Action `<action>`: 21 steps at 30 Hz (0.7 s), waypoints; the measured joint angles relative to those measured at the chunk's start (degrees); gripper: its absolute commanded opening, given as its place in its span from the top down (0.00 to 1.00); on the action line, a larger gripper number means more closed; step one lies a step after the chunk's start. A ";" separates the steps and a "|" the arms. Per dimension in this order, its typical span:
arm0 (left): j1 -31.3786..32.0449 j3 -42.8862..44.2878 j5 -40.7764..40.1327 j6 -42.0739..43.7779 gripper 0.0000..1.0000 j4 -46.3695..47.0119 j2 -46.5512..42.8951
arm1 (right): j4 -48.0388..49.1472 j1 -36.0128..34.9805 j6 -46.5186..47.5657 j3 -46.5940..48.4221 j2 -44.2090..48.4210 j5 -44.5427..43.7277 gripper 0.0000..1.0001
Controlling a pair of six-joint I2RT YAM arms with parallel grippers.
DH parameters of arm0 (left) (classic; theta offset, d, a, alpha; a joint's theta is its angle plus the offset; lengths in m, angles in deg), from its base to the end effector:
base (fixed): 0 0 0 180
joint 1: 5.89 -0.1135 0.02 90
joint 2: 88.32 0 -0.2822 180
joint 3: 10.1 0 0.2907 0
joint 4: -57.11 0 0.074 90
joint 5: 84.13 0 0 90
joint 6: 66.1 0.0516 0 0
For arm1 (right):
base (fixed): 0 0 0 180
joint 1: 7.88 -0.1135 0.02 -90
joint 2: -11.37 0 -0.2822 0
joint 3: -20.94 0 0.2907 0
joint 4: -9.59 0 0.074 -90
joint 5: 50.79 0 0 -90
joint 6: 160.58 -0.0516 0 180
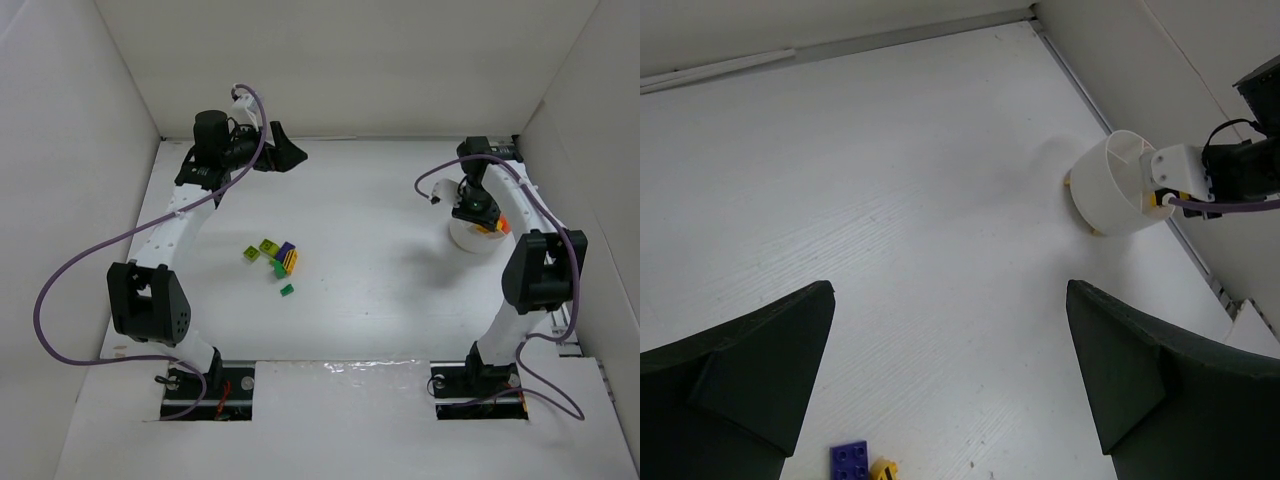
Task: Sort the legos into containers by color
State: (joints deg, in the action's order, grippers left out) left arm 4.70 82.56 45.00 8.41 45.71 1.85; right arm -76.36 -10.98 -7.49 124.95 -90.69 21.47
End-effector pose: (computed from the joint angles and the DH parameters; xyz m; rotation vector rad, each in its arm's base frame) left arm 0.4107 -0.1099 0.3907 0.4444 1.7231 -0.9181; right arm 0.3827 0.0050 0.2769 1.6379 -2.5585 0.4902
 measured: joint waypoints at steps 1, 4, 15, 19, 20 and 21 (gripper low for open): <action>0.00 0.00 -0.04 0.00 0.00 0.02 0.00 | 0.24 0.00 -0.15 0.00 0.00 -0.26 0.70; 0.00 0.00 -0.22 0.00 0.00 0.00 0.00 | 0.90 0.00 -0.81 0.00 -0.07 -0.72 0.61; 0.00 0.00 -4.35 -1.05 0.00 -0.04 -0.02 | 3.65 -0.37 -1.90 -0.02 0.00 -1.79 0.53; 0.00 -0.02 -4.46 1.44 0.00 -1.14 -0.31 | 2.58 -0.39 -2.71 1.81 1.53 0.11 0.56; 0.00 -0.15 -4.20 2.97 0.00 -1.75 -0.66 | 2.08 -0.37 -2.97 3.10 2.14 1.55 0.56; 0.00 -0.55 -3.91 4.48 0.00 -2.38 -1.25 | 1.84 -0.39 -3.48 4.87 3.04 3.28 0.56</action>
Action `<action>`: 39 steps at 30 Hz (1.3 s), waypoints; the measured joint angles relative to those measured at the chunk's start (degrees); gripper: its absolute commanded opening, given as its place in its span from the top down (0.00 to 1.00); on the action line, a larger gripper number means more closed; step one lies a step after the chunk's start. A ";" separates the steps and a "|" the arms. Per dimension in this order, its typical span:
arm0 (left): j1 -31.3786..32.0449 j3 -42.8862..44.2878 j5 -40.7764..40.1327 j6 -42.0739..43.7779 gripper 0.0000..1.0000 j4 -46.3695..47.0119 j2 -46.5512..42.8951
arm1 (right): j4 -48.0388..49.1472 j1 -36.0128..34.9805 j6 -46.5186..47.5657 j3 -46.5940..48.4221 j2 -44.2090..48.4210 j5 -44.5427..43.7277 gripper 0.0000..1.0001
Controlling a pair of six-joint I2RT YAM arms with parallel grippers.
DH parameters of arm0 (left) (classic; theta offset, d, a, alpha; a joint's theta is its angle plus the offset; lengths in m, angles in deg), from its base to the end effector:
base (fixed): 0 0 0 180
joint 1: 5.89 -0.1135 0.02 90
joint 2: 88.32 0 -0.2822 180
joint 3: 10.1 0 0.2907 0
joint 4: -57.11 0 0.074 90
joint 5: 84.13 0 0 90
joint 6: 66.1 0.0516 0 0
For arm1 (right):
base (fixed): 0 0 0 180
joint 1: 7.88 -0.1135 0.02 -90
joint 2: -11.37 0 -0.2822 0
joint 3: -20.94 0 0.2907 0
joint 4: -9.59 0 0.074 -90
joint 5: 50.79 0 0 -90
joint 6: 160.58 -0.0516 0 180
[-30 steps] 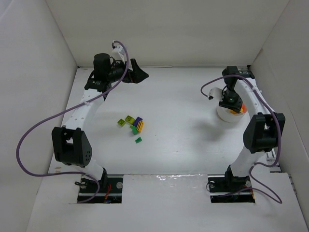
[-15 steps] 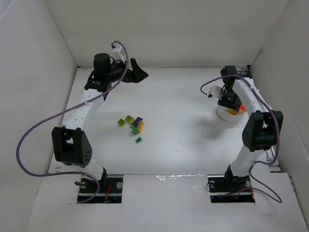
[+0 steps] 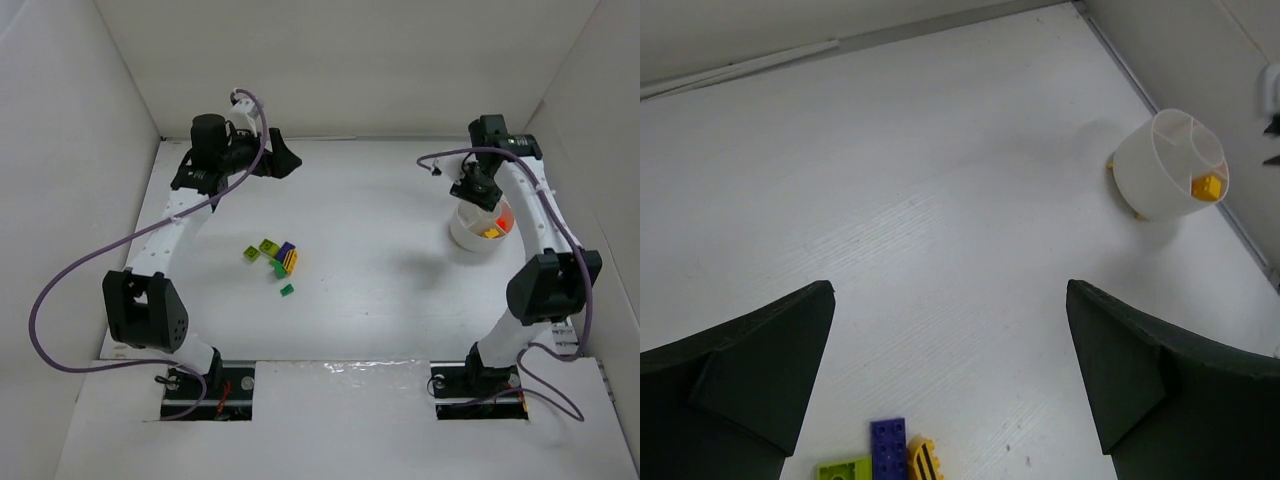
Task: Sort the legos into containers by color
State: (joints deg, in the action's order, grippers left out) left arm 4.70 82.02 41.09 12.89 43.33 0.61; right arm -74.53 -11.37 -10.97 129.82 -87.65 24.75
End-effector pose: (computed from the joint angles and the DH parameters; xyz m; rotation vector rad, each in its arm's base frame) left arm 0.4065 -0.1063 0.3905 0.4503 1.7341 -0.8097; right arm 0.3843 0.0105 0.3227 -1.5109 2.5603 -0.5260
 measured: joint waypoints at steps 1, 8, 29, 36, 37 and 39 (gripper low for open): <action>-0.02 -0.48 0.37 1.46 0.00 -1.03 -0.76 | 0.13 -0.13 -0.55 1.68 1.20 2.10 0.56; -2.23 -7.52 5.40 12.41 0.00 -8.96 -8.74 | 2.78 -11.45 -3.26 1.55 15.50 26.16 0.57; -23.65 -21.14 10.43 10.10 0.00 -16.26 -25.49 | 8.11 -38.88 23.47 21.00 -25.79 52.72 0.48; -31.12 -24.68 13.44 8.17 0.00 -17.09 -27.82 | 6.36 -43.50 32.00 22.86 -28.89 51.39 0.45; -32.04 -24.92 14.08 7.91 0.00 -17.14 -27.82 | 6.27 -43.60 32.85 22.91 -29.31 51.10 0.45; -33.62 -25.22 14.78 7.45 0.00 -17.22 -27.82 | 6.12 -43.82 34.34 22.99 -30.10 50.45 0.45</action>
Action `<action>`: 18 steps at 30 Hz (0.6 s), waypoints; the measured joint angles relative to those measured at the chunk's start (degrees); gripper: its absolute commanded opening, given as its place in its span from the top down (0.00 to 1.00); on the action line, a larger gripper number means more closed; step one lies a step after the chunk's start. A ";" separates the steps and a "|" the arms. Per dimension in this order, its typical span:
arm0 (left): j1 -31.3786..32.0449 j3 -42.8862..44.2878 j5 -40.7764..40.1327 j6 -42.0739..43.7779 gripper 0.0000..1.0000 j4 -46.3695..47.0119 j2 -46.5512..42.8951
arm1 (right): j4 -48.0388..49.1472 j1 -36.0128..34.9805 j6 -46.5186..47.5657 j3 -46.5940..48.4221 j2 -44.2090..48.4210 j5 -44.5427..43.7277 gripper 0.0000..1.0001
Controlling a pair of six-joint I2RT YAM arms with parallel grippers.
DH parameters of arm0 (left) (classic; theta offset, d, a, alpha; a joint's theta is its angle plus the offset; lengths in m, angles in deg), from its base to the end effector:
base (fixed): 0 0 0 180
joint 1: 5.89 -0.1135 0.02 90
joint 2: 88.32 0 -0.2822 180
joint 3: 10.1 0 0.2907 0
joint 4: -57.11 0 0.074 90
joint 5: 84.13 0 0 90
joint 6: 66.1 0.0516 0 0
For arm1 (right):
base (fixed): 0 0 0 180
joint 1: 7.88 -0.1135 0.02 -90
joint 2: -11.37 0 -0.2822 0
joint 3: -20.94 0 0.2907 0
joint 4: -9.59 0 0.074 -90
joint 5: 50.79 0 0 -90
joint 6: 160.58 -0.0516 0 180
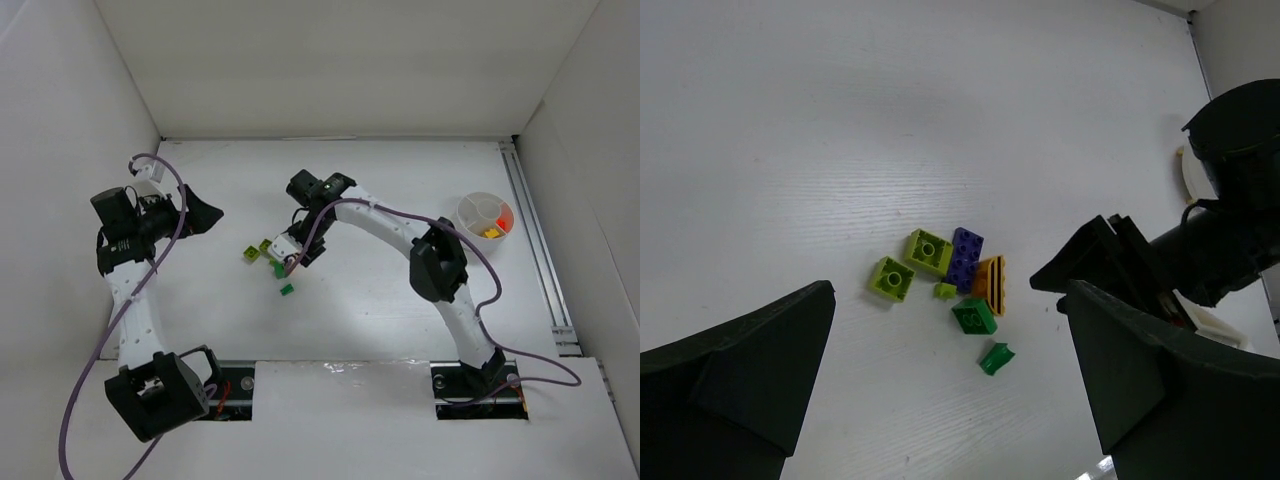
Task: Sort the legos into containers by color
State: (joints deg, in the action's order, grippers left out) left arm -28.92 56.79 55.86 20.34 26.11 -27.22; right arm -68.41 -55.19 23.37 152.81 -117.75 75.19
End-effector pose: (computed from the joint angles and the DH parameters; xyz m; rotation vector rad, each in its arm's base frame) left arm 0.2638 0.0692 0.3442 0.1054 1.8950 -0.6410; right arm 0.3289 0.4012 0.2344 -2.4800 0.7565 0.6397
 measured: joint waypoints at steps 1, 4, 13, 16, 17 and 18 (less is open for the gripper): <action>-0.24 -0.04 0.35 -0.20 0.00 -0.07 0.00 | 0.02 -0.02 0.55 0.02 -0.48 -0.33 0.45; -0.26 -0.02 1.22 -0.39 0.00 -0.04 0.00 | 0.09 -0.07 1.68 0.09 -2.01 -1.33 0.45; -0.24 -0.02 2.12 -1.20 0.00 -0.04 0.24 | 2.10 -0.13 1.36 0.74 -5.84 -2.60 0.35; -0.24 -0.02 2.12 -1.27 0.00 -0.04 0.24 | 3.87 -0.15 0.28 0.79 -5.88 -2.54 0.33; -0.24 -0.02 2.12 -1.27 0.00 -0.04 0.24 | 4.33 -0.15 -0.02 0.87 -5.88 -2.51 0.33; -0.24 -0.02 2.14 -1.29 0.00 -0.04 0.24 | 4.83 -0.20 -0.44 0.96 -5.88 -2.51 0.33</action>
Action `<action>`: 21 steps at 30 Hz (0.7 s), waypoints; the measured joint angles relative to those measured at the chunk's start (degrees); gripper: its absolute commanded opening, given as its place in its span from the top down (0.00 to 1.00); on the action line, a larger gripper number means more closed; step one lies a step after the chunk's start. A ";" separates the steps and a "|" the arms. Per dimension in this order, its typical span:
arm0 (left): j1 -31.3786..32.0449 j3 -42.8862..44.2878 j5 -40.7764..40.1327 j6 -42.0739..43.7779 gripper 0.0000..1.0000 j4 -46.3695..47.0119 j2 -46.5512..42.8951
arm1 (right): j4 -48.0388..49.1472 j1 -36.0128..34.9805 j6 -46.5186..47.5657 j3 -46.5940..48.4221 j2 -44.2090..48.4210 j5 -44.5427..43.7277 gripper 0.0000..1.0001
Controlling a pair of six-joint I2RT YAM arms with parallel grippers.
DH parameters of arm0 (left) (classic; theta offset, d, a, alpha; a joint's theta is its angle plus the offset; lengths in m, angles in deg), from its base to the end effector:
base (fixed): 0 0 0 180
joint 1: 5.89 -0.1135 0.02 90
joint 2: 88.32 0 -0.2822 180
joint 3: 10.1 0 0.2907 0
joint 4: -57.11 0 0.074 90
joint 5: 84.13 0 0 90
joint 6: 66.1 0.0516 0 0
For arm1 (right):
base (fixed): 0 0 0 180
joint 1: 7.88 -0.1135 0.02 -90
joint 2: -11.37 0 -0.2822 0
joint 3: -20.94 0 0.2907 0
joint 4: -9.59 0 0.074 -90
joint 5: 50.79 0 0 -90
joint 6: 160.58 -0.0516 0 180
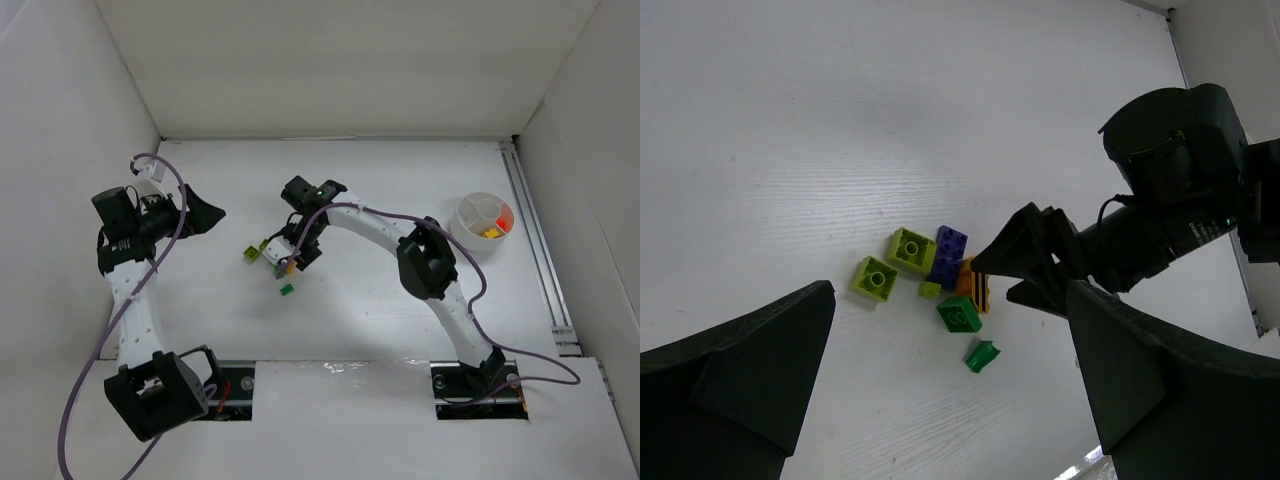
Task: Sort the legos into containers by color
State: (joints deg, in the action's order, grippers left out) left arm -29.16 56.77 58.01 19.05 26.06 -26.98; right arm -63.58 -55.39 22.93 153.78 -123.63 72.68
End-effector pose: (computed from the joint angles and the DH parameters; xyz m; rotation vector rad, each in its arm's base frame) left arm 0.2635 0.0690 0.3436 0.1022 1.8934 -0.6921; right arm 0.3435 0.4172 0.1889 -2.5048 0.7789 0.5937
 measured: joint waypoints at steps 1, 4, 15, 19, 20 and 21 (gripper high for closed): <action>0.00 0.00 -0.02 0.00 0.00 0.00 0.00 | 0.48 -0.04 -0.37 0.11 0.00 -0.04 0.33; 0.00 0.00 0.00 -0.20 0.00 0.04 0.00 | 1.70 -0.33 -0.83 0.37 -0.15 -0.13 0.34; 0.00 0.00 0.17 -0.37 0.00 0.31 0.72 | 1.81 -1.46 -0.39 1.81 -2.78 -4.22 0.52; 0.00 0.00 0.20 -0.39 0.00 0.66 0.85 | 1.66 -1.75 -0.11 1.81 -2.78 -5.81 0.74; 0.00 0.00 0.20 -0.39 0.00 0.68 0.94 | 1.62 -1.75 -0.11 1.84 -2.78 -5.95 0.77; 0.00 0.00 0.20 -0.39 0.00 0.72 1.01 | 1.62 -1.75 -0.31 1.84 -2.78 -5.95 0.80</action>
State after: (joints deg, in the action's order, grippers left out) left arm -29.16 56.77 58.20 18.66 26.78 -25.97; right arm -61.96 -57.14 22.63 155.61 -126.40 66.74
